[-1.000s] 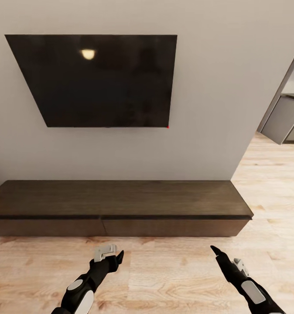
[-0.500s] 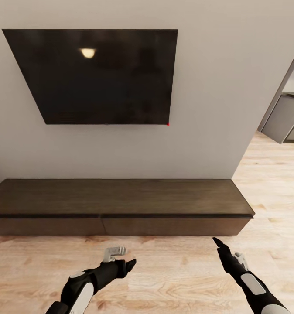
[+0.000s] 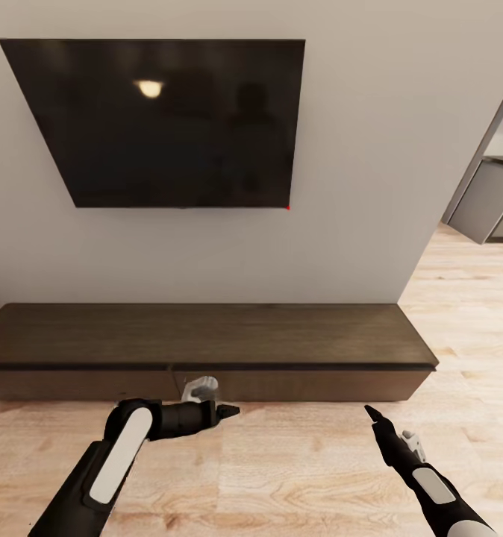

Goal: Place each of the two pumpkins and all three candles from the living room inside a cabinet in the living room (use any cabinet), then make sure every cabinet is closed, and position the cauldron so it is next to a table in the living room.

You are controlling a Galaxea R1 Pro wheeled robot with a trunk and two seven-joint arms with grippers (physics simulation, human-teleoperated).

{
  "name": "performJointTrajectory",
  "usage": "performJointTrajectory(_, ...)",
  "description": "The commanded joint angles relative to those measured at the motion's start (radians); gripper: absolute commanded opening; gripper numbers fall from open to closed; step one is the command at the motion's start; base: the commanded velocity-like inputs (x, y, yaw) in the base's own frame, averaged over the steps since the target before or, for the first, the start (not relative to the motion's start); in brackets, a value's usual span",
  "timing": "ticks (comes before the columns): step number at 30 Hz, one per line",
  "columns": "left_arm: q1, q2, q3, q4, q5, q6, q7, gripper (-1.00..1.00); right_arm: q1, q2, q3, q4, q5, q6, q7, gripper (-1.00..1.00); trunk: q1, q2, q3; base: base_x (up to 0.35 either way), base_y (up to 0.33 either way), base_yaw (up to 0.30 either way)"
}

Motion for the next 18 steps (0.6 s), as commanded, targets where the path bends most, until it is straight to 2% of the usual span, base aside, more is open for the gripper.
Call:
performJointTrajectory(1,-0.03,0.005,0.008,-0.001,0.039,0.002,-0.001,1.0,-0.001,0.0,-0.006,0.0,-0.008,0.01,0.004,1.0,0.004,-0.008,-0.004,0.0,0.0,0.0)
performJointTrajectory(2,-0.045,0.008,0.011,0.0,0.061,0.002,-0.001,1.0,-0.001,0.001,-0.006,-0.001,-0.008,0.01,0.004,1.0,0.008,-0.015,-0.007,0.0,0.0,0.0)
performJointTrajectory(3,-0.068,0.021,0.015,0.001,0.106,0.002,-0.001,1.0,-0.001,0.0,-0.006,-0.001,-0.008,0.011,0.004,1.0,0.012,-0.022,-0.01,0.0,0.0,0.0)
performJointTrajectory(5,-0.083,0.037,0.018,0.001,0.149,0.002,-0.002,1.0,-0.001,0.0,-0.006,0.0,-0.008,0.012,0.005,1.0,0.019,-0.036,-0.017,0.0,0.0,0.0)
performJointTrajectory(6,-0.093,0.053,0.02,0.001,0.19,0.002,-0.002,1.0,-0.001,0.0,-0.006,-0.001,-0.008,0.013,0.006,1.0,0.023,-0.043,-0.02,0.0,0.0,0.0)
performJointTrajectory(8,-0.099,0.067,0.021,0.003,0.23,0.002,-0.001,1.0,-0.001,0.001,-0.006,-0.001,-0.008,0.014,0.014,1.0,0.031,-0.057,-0.026,0.0,0.0,0.0)
performJointTrajectory(9,-0.104,0.076,0.021,0.004,0.26,0.002,-0.001,1.0,-0.001,0.001,-0.005,0.001,-0.008,0.016,0.031,1.0,0.035,-0.064,-0.029,0.0,0.0,0.0)
performJointTrajectory(12,-0.108,0.095,0.021,0.007,0.303,0.002,0.0,1.0,-0.001,0.003,-0.003,0.0,-0.007,0.018,0.063,1.0,0.046,-0.085,-0.039,0.0,0.0,0.0)
performJointTrajectory(16,-0.11,0.105,0.019,0.01,0.331,0.002,0.0,1.0,-0.013,0.006,-0.002,-0.001,-0.007,0.038,0.074,1.0,0.061,-0.113,-0.051,0.0,0.0,0.0)
performJointTrajectory(18,-0.11,0.107,0.018,0.015,0.337,0.002,0.0,1.0,-0.029,0.008,-0.002,0.0,-0.007,0.05,0.055,1.0,0.069,-0.127,-0.057,0.0,0.0,0.0)
